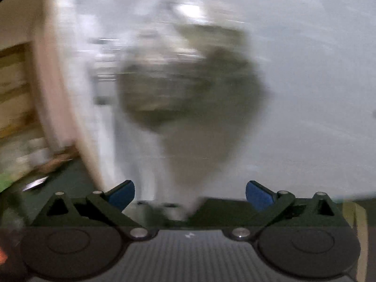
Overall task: Organize utensils
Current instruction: 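Open the right gripper and move it back over the chopsticks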
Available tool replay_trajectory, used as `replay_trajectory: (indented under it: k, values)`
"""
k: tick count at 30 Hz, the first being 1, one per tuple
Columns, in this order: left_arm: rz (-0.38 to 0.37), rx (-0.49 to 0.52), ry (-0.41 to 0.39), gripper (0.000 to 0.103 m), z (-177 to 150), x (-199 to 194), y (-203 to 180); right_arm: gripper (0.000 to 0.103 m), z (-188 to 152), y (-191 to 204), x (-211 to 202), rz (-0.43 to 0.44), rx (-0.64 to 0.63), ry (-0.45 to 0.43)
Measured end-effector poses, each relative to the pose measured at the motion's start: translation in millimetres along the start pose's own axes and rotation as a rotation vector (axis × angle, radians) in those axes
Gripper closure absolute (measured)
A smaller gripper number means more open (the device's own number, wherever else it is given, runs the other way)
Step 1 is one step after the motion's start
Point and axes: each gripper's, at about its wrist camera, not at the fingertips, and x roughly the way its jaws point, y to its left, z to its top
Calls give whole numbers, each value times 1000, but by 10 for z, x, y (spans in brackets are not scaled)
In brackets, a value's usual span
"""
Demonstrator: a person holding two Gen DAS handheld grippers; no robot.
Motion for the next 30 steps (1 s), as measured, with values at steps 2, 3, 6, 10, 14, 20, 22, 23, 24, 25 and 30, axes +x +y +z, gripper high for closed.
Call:
replay_trajectory:
  k: [2,3,6,10,14,20,22,23,24,25,30]
  values:
    - [1,0,1,27,2,4,-9,0,47,-166,64,-146,69,90]
    - [1,0,2,27,4,6,-9,0,42,-248,90,-201,98,133]
    - [2,0,3,27,7,-1,-21,0,-41,-521,126,-313,176,226]
    - [4,1,4,27,9,-5,-26,0,-221,-745,93,-402,212,297]
    - [9,6,8,27,13,-10,-43,0,-372,-863,56,-422,239,356]
    - [14,8,16,27,28,-8,-56,0,-451,-923,56,-416,264,379]
    - [16,7,18,27,35,-7,-63,0,-471,-946,87,-417,268,384]
    - [17,7,19,27,37,-7,-65,0,-472,-969,112,-419,271,388]
    - [18,7,19,27,38,-6,-68,0,-490,-995,108,-423,275,392]
    - [19,7,20,27,41,-7,-70,0,-491,-988,140,-428,280,397]
    - [19,7,20,27,41,-8,-70,0,-556,-1108,168,-453,296,419]
